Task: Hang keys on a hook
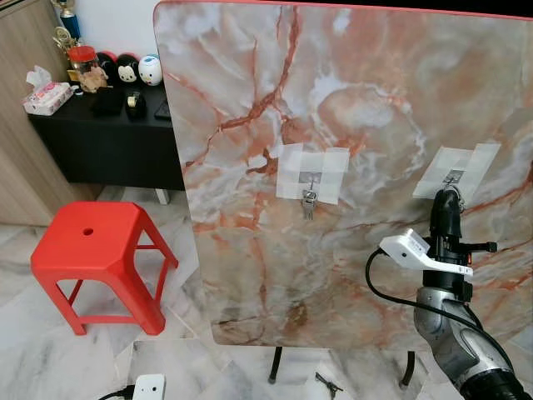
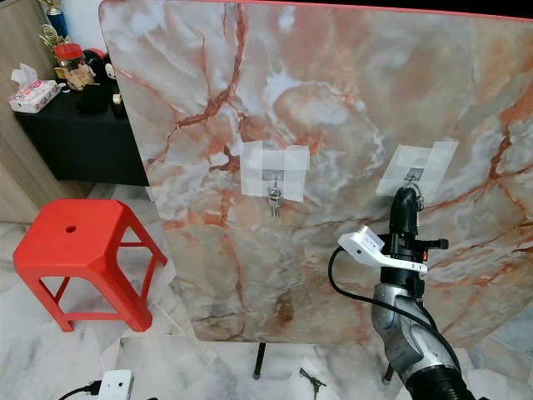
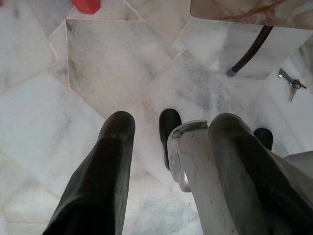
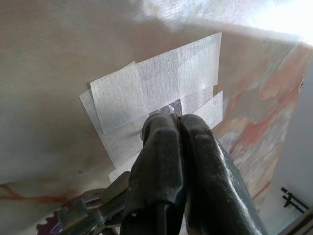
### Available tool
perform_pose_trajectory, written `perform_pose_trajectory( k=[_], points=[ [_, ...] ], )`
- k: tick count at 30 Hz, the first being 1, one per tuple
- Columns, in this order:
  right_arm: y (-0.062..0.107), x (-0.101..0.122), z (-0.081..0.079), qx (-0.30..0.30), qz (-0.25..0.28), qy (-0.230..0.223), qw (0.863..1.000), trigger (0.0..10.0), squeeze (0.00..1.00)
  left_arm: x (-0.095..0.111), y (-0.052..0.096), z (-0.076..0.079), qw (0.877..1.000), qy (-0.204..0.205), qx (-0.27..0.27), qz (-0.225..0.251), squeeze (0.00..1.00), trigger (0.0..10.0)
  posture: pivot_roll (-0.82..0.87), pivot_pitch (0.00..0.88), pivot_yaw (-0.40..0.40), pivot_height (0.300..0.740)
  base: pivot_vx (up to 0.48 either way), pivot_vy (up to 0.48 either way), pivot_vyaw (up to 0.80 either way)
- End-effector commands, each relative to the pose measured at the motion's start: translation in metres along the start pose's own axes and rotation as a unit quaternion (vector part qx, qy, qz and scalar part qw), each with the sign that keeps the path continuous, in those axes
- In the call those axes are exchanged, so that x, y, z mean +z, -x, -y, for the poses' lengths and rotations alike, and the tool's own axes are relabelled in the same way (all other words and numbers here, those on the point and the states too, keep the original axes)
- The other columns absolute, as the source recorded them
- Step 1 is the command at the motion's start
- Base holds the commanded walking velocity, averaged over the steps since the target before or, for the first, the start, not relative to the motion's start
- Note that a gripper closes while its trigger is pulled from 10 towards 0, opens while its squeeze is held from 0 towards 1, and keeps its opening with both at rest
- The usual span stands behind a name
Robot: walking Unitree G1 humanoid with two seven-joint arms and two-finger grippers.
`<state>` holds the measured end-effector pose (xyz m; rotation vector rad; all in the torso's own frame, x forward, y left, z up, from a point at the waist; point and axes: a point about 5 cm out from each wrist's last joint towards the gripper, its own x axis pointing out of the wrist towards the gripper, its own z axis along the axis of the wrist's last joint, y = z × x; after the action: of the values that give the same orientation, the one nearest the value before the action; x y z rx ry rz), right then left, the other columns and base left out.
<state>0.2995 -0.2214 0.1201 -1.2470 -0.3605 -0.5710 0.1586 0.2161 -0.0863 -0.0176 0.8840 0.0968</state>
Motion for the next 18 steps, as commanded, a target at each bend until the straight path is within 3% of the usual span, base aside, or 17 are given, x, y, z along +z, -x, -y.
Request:
perform_pose_trajectory(
  k=[1,18],
  points=[
    [-0.0095,0.0027,0.0071,-0.014,0.01,0.0,1.0,10.0,0.0,-0.0086,0.0021,-0.0013,1.0,-0.005,0.0,-0.02,0.0,10.0,0.07,0.068,-0.067,0.74,0.0,0.0,0.0],
    [-0.0091,-0.0036,0.0009,0.025,-0.007,0.008,1.0,10.0,0.0,-0.0059,0.0005,0.0037,1.0,-0.005,-0.001,-0.016,0.0,10.0,0.07,0.073,-0.066,0.74,0.0,0.0,0.0]
  ],
)
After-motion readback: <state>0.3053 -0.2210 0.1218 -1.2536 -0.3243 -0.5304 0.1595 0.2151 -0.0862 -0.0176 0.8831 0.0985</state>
